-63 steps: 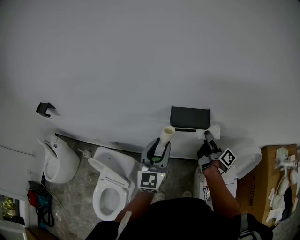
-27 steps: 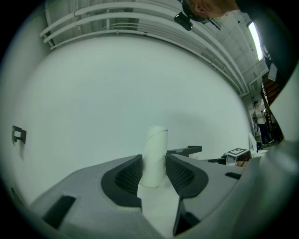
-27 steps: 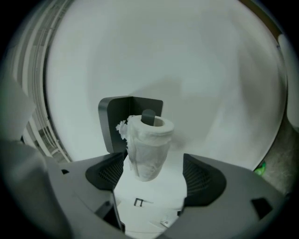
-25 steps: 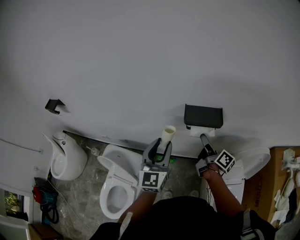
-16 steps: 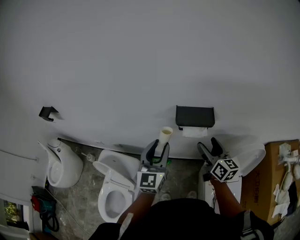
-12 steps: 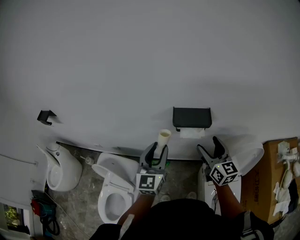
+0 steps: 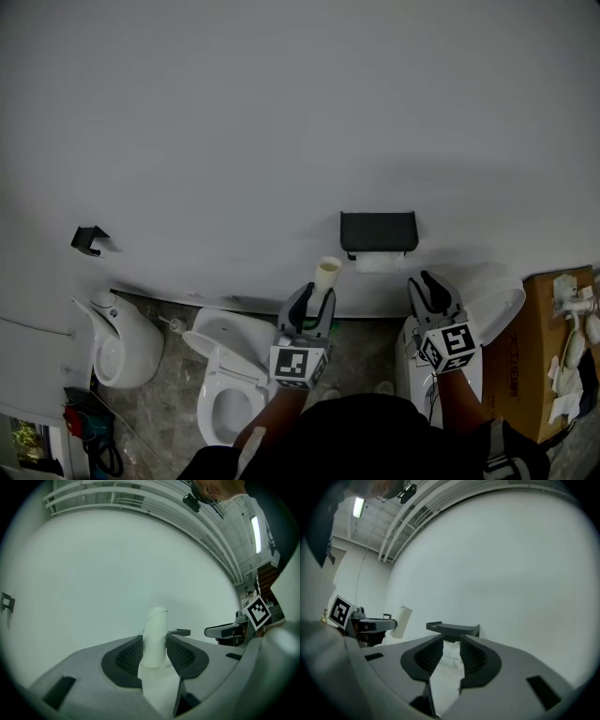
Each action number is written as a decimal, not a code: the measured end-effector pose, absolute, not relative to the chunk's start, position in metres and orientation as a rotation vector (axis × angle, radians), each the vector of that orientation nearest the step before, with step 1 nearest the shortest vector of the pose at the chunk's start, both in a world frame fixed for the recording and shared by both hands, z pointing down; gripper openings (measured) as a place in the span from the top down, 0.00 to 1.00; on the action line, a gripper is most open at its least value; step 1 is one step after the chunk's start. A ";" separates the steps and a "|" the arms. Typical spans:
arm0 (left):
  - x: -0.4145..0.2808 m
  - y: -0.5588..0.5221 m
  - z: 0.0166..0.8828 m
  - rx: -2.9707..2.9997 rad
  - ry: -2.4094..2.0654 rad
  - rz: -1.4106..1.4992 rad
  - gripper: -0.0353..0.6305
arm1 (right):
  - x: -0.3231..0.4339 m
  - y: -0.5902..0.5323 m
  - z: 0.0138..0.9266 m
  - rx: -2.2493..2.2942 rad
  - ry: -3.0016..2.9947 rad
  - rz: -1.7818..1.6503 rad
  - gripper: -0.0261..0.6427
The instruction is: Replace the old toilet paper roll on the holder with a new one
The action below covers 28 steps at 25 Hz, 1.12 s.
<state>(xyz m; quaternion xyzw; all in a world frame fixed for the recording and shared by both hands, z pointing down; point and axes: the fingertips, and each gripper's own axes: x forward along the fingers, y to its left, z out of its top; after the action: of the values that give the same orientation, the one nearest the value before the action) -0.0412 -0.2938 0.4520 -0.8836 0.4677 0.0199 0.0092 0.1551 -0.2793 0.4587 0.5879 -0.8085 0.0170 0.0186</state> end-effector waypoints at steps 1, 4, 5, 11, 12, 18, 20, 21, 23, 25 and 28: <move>-0.040 -0.293 0.450 -2.762 1.452 0.067 0.72 | 0.156 -0.278 0.455 1.844 -2.497 0.033 0.83; -0.040 -0.293 0.448 -2.766 1.445 0.077 0.72 | 0.161 -0.276 0.448 1.878 -2.447 -0.041 0.96; -0.040 -0.293 0.448 -2.767 1.442 0.078 0.72 | 0.161 -0.276 0.446 1.876 -2.439 -0.062 0.96; -0.038 -0.293 0.440 -2.760 1.431 0.098 0.72 | 0.155 -0.272 0.435 1.846 -2.417 -0.145 0.96; -0.037 -0.293 0.439 -2.757 1.425 0.102 0.72 | 0.154 -0.272 0.434 1.846 -2.415 -0.148 0.96; -0.039 -0.292 0.443 -2.779 1.437 0.077 0.72 | 0.151 -0.271 0.429 1.846 -2.409 -0.163 0.96; -0.038 -0.291 0.441 -2.787 1.431 0.086 0.72 | 0.151 -0.272 0.428 1.843 -2.401 -0.177 0.96; -0.038 -0.291 0.439 -2.783 1.424 0.103 0.72 | 0.151 -0.272 0.428 1.841 -2.398 -0.184 0.96; -0.037 -0.291 0.435 -2.779 1.418 0.120 0.72 | 0.152 -0.272 0.428 1.838 -2.395 -0.195 0.96; -0.037 -0.290 0.436 -2.793 1.422 0.110 0.72 | 0.150 -0.272 0.425 1.838 -2.400 -0.203 0.96; -0.038 -0.289 0.435 -2.786 1.415 0.117 0.72 | 0.147 -0.271 0.421 1.839 -2.404 -0.210 0.96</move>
<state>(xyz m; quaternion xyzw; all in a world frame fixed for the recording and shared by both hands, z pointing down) -0.0380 -0.2893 0.4347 -0.8909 0.4525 0.0375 0.0071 0.1470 -0.2709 0.4214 0.6052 -0.7912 -0.0693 0.0536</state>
